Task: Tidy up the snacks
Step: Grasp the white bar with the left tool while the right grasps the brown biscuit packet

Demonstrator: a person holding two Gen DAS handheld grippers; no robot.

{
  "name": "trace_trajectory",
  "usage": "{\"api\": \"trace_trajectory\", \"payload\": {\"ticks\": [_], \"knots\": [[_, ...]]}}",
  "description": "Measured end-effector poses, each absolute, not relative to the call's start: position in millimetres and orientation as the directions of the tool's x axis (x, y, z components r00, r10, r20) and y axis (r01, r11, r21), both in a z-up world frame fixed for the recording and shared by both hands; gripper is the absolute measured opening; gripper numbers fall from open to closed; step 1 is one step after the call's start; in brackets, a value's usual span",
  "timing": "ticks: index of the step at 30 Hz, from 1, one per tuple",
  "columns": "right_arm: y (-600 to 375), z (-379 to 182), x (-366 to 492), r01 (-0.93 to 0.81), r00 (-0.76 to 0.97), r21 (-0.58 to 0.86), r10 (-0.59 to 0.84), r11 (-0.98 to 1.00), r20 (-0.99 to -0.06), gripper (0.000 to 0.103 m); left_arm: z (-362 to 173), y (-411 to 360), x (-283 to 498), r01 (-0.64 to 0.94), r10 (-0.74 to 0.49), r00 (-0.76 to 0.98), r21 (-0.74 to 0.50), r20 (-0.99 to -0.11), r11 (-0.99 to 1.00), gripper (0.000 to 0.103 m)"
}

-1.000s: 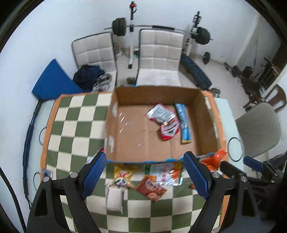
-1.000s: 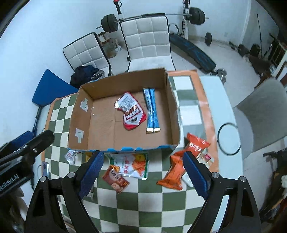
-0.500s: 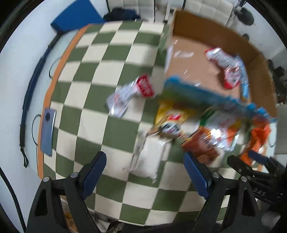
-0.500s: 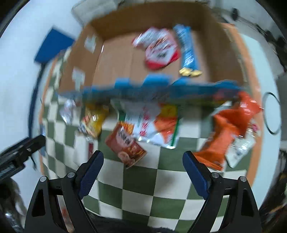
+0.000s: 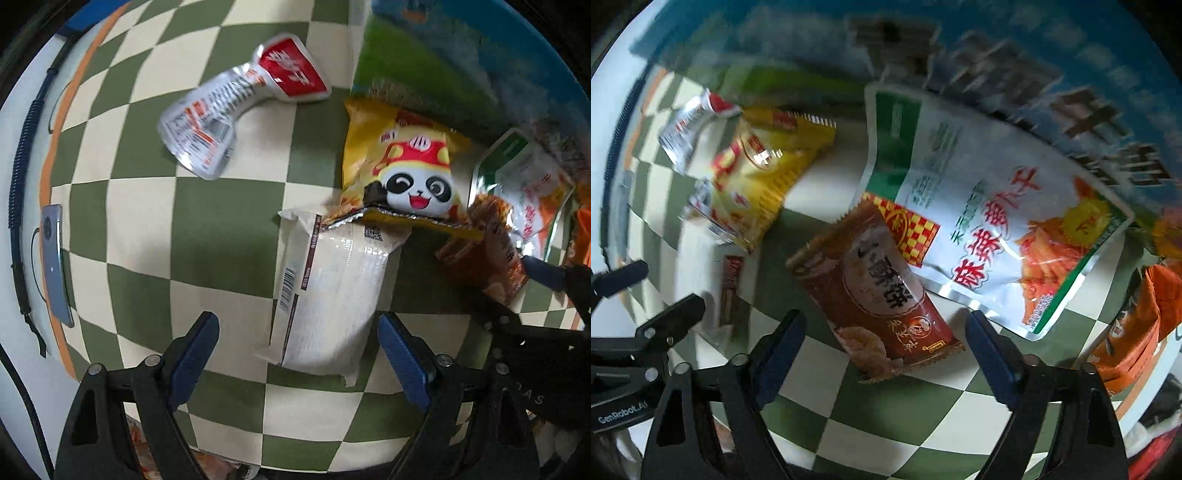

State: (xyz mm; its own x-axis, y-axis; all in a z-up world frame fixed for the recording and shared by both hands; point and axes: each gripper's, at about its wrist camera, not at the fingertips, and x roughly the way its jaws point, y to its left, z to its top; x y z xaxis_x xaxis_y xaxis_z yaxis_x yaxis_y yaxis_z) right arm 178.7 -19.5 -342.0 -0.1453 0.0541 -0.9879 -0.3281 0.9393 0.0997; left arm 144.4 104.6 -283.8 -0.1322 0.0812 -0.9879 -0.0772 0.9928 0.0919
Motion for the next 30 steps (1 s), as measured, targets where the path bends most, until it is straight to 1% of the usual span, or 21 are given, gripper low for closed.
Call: {"api": "trace_trajectory", "payload": {"ticks": [1,3,4,8,10,11,12,13,15,17,18,21,24,27,28,30], "knots": [[-19.4,-341.7,176.7,-0.333,-0.137,0.073,0.028,0.94,-0.99,0.077,-285.1,103.1,144.2,-0.072,0.084,-0.134,0.094,-0.987,0.993,0.088],[-27.1,-341.7,173.5,-0.286,-0.159,0.082,0.037,0.955,-0.987,0.074,-286.1,96.8,142.7,-0.057,0.087,-0.138,0.096,-0.987,0.994,0.088],[-35.9,-340.3,172.0,-0.24,-0.166,0.098,0.058,0.966,-0.984,0.071,-286.8,95.1,142.6,-0.053,0.088,-0.138,0.096,-0.987,0.994,0.088],[-73.2,-340.4,159.1,-0.076,-0.221,0.117,0.098,0.99,-0.97,0.068,-291.7,82.7,141.8,-0.04,0.094,-0.14,0.1,-0.986,0.994,0.088],[-94.8,-343.7,148.2,0.028,-0.268,0.158,0.159,0.987,-0.95,0.064,-296.1,78.7,141.5,-0.034,0.097,-0.145,0.103,-0.985,0.994,0.087],[-101.8,-346.1,144.6,0.069,-0.292,0.177,0.189,0.982,-0.937,0.064,-298.2,74.0,141.4,-0.029,0.102,-0.15,0.108,-0.983,0.994,0.079],[-108.1,-349.7,141.5,0.11,-0.324,0.2,0.225,0.974,-0.919,0.064,-300.1,71.6,139.5,-0.027,0.105,-0.156,0.11,-0.982,0.994,0.073],[-112.3,-353.9,138.4,0.14,-0.36,0.226,0.262,0.964,-0.896,0.065,-298.9,69.5,138.1,-0.03,0.104,-0.148,0.109,-0.983,0.994,0.071],[-115.6,-355.4,135.4,0.143,-0.393,0.246,0.283,0.959,-0.875,0.066,-296.6,63.5,132.9,-0.027,0.094,-0.144,0.099,-0.985,0.995,0.061],[-114.8,-348.3,135.0,0.108,-0.366,0.234,0.258,0.966,-0.894,0.072,-294.1,56.5,127.0,-0.026,0.098,-0.145,0.103,-0.984,0.994,0.057],[-109.1,-345.3,131.6,0.093,-0.35,0.226,0.245,0.97,-0.904,0.074,-293.9,52.2,122.7,-0.023,0.102,-0.147,0.107,-0.984,0.994,0.056],[-101.1,-336.4,136.8,0.056,-0.317,0.198,0.205,0.979,-0.926,0.074,-294.0,43.3,105.7,-0.03,0.099,-0.156,0.105,-0.983,0.994,0.055],[-92.0,-334.5,141.3,0.011,-0.289,0.135,0.133,0.991,-0.948,0.074,-293.5,33.3,87.5,-0.041,0.097,-0.164,0.105,-0.982,0.994,0.055],[-86.9,-330.0,137.4,-0.006,-0.27,0.117,0.111,0.993,-0.956,0.071,-294.3,26.5,70.6,-0.051,0.092,-0.18,0.103,-0.979,0.993,0.055],[-84.1,-327.7,135.3,-0.008,-0.266,0.119,0.113,0.993,-0.957,0.063,-294.0,23.1,65.5,-0.055,0.086,-0.187,0.098,-0.979,0.994,0.055],[-78.2,-325.4,116.9,-0.021,-0.26,0.088,0.08,0.996,-0.962,0.06,-297.6,17.7,56.7,-0.053,0.074,-0.198,0.086,-0.977,0.995,0.055]]}}
